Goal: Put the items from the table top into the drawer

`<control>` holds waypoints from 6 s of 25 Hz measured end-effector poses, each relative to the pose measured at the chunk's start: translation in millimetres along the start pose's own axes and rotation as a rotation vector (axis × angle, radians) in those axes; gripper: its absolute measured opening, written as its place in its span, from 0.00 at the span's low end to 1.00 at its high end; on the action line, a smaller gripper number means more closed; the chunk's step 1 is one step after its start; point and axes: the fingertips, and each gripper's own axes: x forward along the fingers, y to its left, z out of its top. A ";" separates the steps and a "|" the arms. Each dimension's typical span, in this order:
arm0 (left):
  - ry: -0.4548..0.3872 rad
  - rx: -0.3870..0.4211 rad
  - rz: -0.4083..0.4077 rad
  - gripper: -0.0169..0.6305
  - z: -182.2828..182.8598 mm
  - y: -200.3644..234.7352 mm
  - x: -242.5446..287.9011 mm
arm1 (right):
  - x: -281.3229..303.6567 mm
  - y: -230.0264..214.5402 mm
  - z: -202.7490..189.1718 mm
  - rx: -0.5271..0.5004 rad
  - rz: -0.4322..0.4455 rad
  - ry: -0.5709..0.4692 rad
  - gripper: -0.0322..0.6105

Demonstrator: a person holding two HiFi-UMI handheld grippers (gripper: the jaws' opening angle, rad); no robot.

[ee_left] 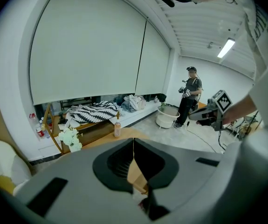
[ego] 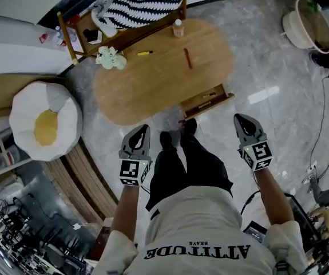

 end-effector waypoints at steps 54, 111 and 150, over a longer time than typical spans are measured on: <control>0.128 -0.186 -0.178 0.06 -171.5 139.3 244.1 | 465.8 -92.9 -187.4 0.153 -0.110 0.340 0.21; 0.238 0.058 -0.450 0.06 -212.8 -11.8 264.4 | 260.9 -59.2 -363.7 0.582 -0.339 0.305 0.14; 0.302 0.199 -0.429 0.06 -227.8 53.3 294.1 | 323.3 14.5 -391.3 0.686 -0.235 0.435 0.22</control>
